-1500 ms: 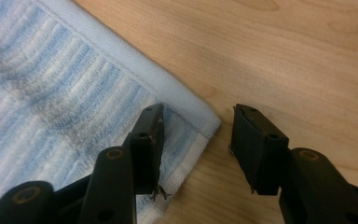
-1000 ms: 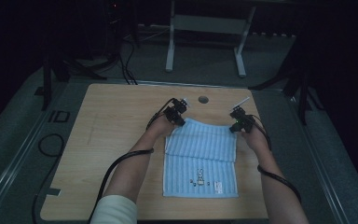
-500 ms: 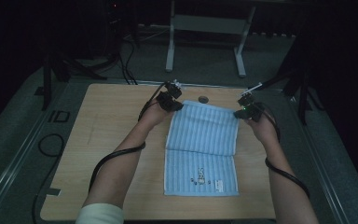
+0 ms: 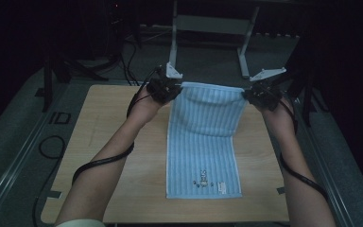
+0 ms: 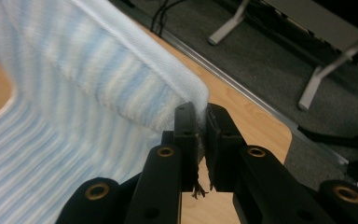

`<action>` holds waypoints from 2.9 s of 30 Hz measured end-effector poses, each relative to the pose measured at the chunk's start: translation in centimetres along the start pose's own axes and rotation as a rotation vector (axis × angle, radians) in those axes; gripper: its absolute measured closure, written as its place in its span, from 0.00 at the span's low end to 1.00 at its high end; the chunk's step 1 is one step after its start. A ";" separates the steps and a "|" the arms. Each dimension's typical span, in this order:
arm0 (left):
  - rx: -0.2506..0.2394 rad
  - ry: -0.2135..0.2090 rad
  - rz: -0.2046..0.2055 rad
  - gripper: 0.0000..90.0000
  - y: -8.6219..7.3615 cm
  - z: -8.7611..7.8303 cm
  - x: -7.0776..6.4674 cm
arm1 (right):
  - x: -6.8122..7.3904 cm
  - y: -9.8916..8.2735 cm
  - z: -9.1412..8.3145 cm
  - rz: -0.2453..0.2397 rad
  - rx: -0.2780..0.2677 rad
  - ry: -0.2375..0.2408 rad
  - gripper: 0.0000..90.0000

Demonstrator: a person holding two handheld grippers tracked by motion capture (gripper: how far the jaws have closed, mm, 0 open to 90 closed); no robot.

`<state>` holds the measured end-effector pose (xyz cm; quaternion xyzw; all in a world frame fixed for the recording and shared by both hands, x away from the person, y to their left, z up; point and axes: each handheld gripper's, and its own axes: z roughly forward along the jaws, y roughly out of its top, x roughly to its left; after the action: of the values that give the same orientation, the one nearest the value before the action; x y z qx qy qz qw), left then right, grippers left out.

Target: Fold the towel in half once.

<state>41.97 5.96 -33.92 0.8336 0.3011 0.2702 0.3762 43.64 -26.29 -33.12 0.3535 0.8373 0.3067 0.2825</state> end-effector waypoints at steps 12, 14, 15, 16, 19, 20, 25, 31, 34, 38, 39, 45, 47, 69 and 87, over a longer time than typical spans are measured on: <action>0.077 -0.109 0.109 0.96 -9.7 -0.5 -8.3 | 6.2 -9.8 -1.2 -0.081 0.029 0.119 0.93; 0.096 -0.129 0.118 0.96 -11.0 -0.4 -9.3 | 7.2 -11.7 -1.1 -0.074 0.048 0.161 0.93; 0.091 -0.127 0.111 0.96 -11.6 -0.4 -9.7 | 7.7 -12.5 -1.0 -0.082 0.057 0.166 0.93; 0.103 -0.144 0.108 0.96 -12.1 -0.4 -10.0 | 8.2 -13.4 -1.0 -0.073 0.061 0.177 0.93; 0.118 -0.156 0.096 0.96 -13.7 -0.6 -11.1 | 9.6 -15.4 -1.0 -0.090 0.083 0.214 0.93; 0.121 -0.172 0.092 0.96 -14.1 -0.7 -11.4 | 10.0 -16.0 -1.1 -0.087 0.095 0.224 0.93; 0.149 -0.216 0.084 0.95 -16.5 -1.2 -13.4 | 11.6 -18.3 -1.6 -0.098 0.121 0.254 0.93; 0.210 -0.275 0.120 0.86 -19.2 -2.5 -15.1 | 12.9 -20.4 -2.4 -0.085 0.164 0.291 0.87; 0.260 -0.322 0.102 0.71 -19.9 -3.6 -15.4 | 13.6 -21.3 -3.5 -0.061 0.180 0.331 0.75; 0.281 -0.332 0.101 0.57 -19.8 -4.8 -15.3 | 13.0 -21.7 -5.2 -0.021 0.155 0.324 0.72; 0.289 -0.339 0.098 0.57 -19.8 -4.7 -15.2 | 12.8 -21.7 -5.3 -0.013 0.150 0.313 0.72; 0.315 -0.370 0.061 0.52 -19.9 -3.4 -14.5 | 12.3 -21.2 -4.1 -0.012 0.164 0.302 0.69; 0.326 -0.376 0.057 0.50 -19.9 -2.9 -14.2 | 12.3 -20.9 -3.3 -0.017 0.165 0.314 0.68; 0.358 -0.292 -0.048 0.46 -16.8 1.2 -6.5 | 7.9 -16.9 3.0 0.006 0.203 0.325 0.55; 0.302 -0.191 -0.161 0.43 -14.1 6.8 -2.3 | 2.4 -13.7 8.1 0.142 0.241 0.258 0.49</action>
<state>40.78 8.72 -49.41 0.8757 0.3668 0.1105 0.2941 42.06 -29.62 -48.77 0.4007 0.8703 0.2661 0.1061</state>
